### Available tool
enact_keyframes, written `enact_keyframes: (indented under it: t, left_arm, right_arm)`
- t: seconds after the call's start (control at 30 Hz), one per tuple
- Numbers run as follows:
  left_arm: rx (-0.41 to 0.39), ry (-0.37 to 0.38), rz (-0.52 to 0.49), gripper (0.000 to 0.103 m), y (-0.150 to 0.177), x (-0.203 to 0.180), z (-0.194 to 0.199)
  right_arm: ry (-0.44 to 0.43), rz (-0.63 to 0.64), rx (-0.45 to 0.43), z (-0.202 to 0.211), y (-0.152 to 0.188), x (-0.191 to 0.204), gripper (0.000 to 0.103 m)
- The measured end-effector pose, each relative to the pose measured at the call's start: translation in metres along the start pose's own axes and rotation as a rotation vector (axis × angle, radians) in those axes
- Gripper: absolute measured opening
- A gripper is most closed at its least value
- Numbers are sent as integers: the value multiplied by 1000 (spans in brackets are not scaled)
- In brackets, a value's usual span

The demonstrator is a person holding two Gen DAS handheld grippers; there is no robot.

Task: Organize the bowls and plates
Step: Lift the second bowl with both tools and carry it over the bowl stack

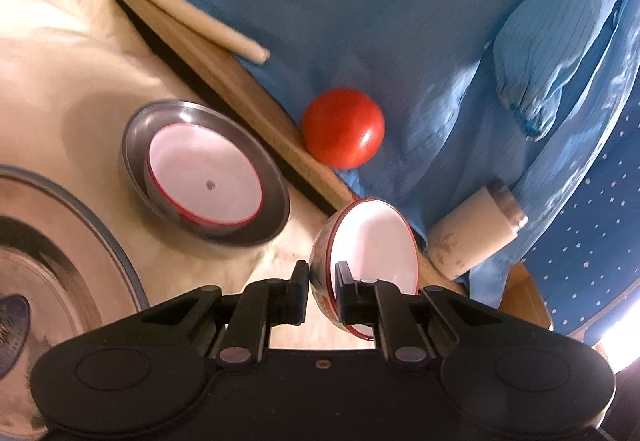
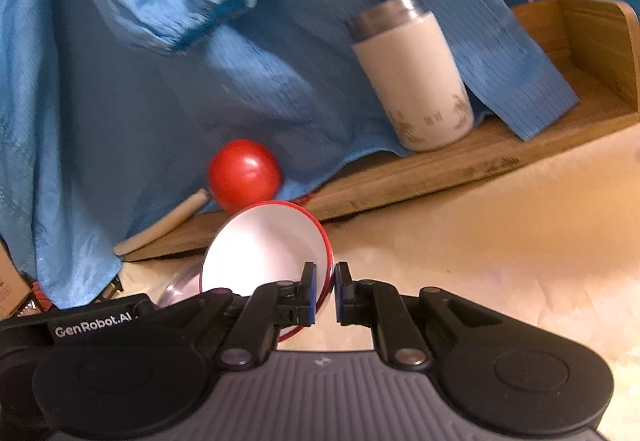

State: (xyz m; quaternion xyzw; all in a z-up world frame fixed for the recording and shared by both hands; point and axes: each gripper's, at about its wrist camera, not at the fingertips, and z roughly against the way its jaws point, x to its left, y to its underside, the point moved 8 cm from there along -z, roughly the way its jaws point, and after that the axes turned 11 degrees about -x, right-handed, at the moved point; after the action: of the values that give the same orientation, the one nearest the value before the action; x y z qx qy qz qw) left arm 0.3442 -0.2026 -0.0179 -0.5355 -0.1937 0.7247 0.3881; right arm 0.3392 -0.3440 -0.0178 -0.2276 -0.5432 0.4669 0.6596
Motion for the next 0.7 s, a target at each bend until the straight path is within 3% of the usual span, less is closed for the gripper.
enact_keyframes:
  t: [0.37, 0.7]
  left_arm:
    - [-53, -22, -19, 13, -42, 16, 13]
    - [37, -18, -136, 14, -76, 36, 6]
  right_arm:
    - [-85, 24, -19, -13, -6, 47, 10]
    - [-119, 20, 32, -33, 2, 78, 10]
